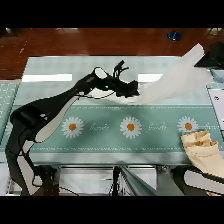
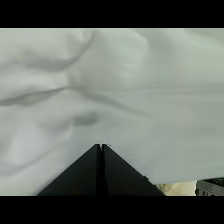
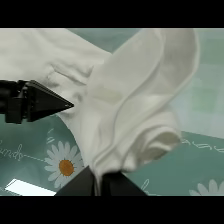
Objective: Fold the shirts.
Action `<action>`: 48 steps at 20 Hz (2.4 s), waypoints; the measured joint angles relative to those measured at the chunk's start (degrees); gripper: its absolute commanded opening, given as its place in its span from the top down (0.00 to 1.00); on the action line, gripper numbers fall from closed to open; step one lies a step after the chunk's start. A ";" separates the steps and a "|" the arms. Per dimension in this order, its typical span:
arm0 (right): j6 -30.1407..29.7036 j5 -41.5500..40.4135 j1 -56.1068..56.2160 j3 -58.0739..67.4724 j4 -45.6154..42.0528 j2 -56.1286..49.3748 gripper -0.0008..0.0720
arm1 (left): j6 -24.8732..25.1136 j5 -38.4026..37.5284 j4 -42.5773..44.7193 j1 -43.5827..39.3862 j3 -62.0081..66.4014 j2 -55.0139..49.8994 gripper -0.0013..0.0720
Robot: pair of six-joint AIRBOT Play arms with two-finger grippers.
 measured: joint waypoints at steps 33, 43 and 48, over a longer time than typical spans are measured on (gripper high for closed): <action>12.72 -30.38 32.41 -0.13 -2.49 -18.27 0.95 | 14.49 -35.21 9.66 53.86 0.02 48.98 0.95; 16.13 -51.76 40.85 -0.17 6.73 -28.81 0.64 | 15.02 -39.10 9.90 41.99 0.02 51.74 0.95; 17.38 -54.23 42.10 -0.15 7.89 -29.83 0.34 | 15.21 -39.47 11.04 39.65 -0.11 51.74 0.95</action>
